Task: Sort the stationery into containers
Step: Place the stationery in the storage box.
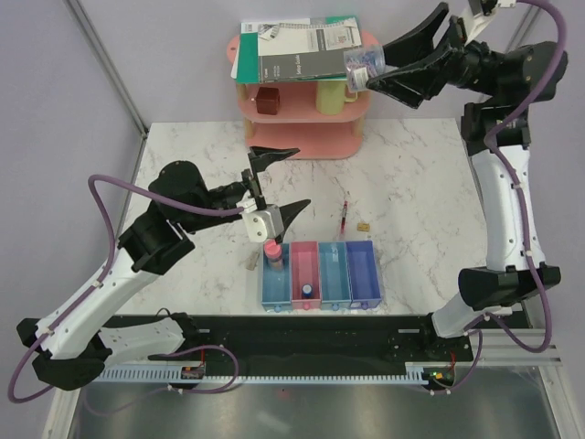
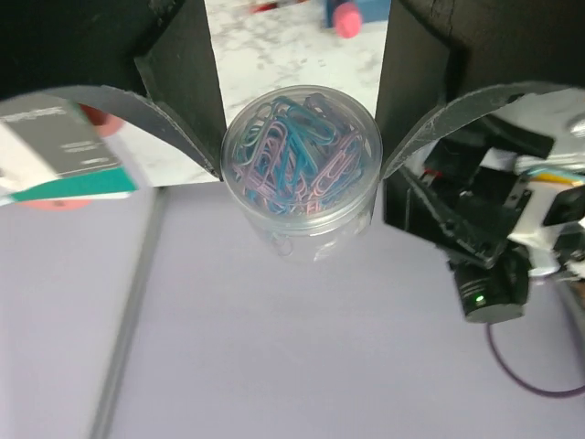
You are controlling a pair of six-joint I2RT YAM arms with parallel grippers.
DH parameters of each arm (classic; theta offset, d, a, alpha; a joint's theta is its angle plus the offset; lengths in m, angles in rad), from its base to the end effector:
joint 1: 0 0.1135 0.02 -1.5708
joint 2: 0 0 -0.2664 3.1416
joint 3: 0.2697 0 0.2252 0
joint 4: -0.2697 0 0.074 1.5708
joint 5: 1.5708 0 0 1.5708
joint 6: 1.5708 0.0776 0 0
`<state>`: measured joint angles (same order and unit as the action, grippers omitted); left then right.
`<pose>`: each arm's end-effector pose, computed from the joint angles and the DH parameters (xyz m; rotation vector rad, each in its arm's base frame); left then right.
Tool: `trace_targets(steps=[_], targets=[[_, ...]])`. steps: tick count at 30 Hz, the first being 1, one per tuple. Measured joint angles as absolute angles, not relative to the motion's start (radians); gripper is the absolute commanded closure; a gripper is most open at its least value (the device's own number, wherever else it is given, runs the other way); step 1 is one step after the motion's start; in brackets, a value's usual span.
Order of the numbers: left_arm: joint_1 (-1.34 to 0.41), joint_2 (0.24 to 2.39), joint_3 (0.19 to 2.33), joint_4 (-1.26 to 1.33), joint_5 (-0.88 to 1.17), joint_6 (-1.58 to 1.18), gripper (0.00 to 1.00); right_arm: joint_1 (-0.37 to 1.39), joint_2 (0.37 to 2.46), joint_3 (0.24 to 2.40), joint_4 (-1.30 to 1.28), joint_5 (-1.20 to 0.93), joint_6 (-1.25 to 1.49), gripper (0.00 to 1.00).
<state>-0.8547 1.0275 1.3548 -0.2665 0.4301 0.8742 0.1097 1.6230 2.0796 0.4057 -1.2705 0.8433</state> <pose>0.1153 -0.1818 0.4769 1.3525 0.7011 -0.3087 0.2556 0.1027 0.6027 -0.9817 1.0774 1.2388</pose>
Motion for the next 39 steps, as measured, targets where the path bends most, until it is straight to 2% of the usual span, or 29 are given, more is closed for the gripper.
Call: trace_targets(steps=[6, 11, 19, 24, 30, 39], targets=[[-0.855, 1.052, 1.382, -0.281, 0.418, 0.909, 0.00, 0.101, 1.536, 2.135, -0.021, -1.031, 0.423, 1.00], [-0.858, 1.054, 1.381, -0.307, 0.329, 0.918, 0.00, 0.123, 1.552, 2.122, -0.366, -0.760, 0.083, 1.00], [-0.826, 1.054, 1.378, -0.440, 0.148, 0.857, 0.00, 0.342, 1.586, 1.803, -0.738, -0.320, -0.347, 1.00], [-0.717, 1.056, 1.382, -0.582, 0.163, 0.780, 0.00, 0.460, 1.638, 1.828, -0.886, -0.245, -0.476, 1.00], [-0.538, 1.060, 1.383, -0.688, 0.215, 0.684, 0.00, 0.566, 1.636, 1.803, -0.934, -0.245, -0.541, 1.00], [-0.350, 1.048, 1.334, -0.717, 0.339, 0.564, 0.00, 0.749, 1.613, 1.457, -0.874, -0.234, -0.535, 1.00]])
